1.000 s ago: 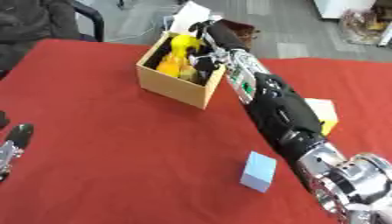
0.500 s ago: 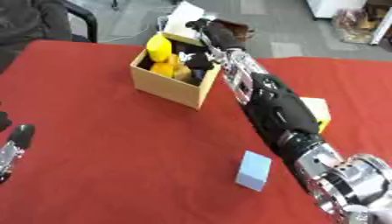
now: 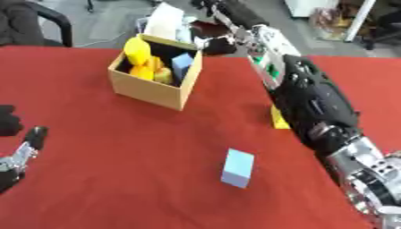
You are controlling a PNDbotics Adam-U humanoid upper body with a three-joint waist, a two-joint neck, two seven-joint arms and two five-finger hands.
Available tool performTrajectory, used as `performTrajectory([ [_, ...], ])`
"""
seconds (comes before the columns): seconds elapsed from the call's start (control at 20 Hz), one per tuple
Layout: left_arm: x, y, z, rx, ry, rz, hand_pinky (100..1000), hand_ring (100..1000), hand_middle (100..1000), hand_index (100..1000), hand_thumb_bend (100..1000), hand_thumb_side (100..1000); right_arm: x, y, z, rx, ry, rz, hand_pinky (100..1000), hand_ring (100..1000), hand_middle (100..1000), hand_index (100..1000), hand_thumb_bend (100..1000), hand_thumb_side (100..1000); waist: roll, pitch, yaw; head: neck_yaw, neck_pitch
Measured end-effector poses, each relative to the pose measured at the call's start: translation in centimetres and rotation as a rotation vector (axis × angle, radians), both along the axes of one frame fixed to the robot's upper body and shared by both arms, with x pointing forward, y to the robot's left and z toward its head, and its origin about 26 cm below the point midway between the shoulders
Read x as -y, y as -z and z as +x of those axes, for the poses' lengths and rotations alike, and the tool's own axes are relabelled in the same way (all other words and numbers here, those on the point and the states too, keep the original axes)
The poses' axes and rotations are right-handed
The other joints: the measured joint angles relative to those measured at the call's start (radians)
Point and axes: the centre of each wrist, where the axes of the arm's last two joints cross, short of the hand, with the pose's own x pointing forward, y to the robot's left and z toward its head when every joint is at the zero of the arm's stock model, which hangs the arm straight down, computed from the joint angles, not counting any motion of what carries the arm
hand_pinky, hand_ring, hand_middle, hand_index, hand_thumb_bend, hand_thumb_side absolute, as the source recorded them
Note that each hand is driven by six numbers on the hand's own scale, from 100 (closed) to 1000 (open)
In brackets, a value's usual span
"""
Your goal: Pick up objects on the table and place them in the box.
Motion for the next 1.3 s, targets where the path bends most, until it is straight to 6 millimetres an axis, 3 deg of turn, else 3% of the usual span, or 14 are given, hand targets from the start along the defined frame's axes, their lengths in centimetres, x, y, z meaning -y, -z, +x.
performTrajectory([
  [0.25, -0.5, 0.3, 0.0, -0.006, -0.034, -0.002, 666, 597, 546, 707, 543, 393, 3.1, 0.2, -2.4, -0.088, -0.111, -0.051, 790, 800, 855, 936, 100, 475, -0.003, -0.003, -0.037, 0.024, 0.002],
  [0.3, -0.6, 0.4, 0.0, -0.007, -0.038, -0.001, 666, 597, 546, 707, 543, 393, 3.6, 0.1, -2.8, -0.105, -0.126, -0.065, 818, 836, 886, 946, 100, 552, -0.003, -0.003, -0.040, 0.027, 0.002],
  [0.65, -1.1, 0.7, 0.0, -0.015, -0.066, 0.001, 666, 598, 546, 707, 543, 399, 7.7, 3.0, -6.3, -0.274, -0.164, -0.211, 893, 919, 966, 977, 219, 629, -0.005, -0.005, -0.064, 0.044, 0.009],
  [1.0, -1.2, 0.9, 0.0, -0.022, -0.069, 0.001, 665, 598, 546, 708, 544, 403, 9.6, 6.0, -7.2, -0.374, -0.141, -0.311, 900, 924, 961, 984, 240, 648, -0.005, -0.005, -0.057, 0.050, 0.009],
  [1.3, -1.2, 1.0, 0.0, -0.028, -0.070, 0.002, 665, 599, 545, 707, 542, 404, 10.6, 7.4, -7.2, -0.404, -0.106, -0.323, 899, 922, 961, 984, 250, 649, -0.005, -0.005, -0.055, 0.049, 0.009],
])
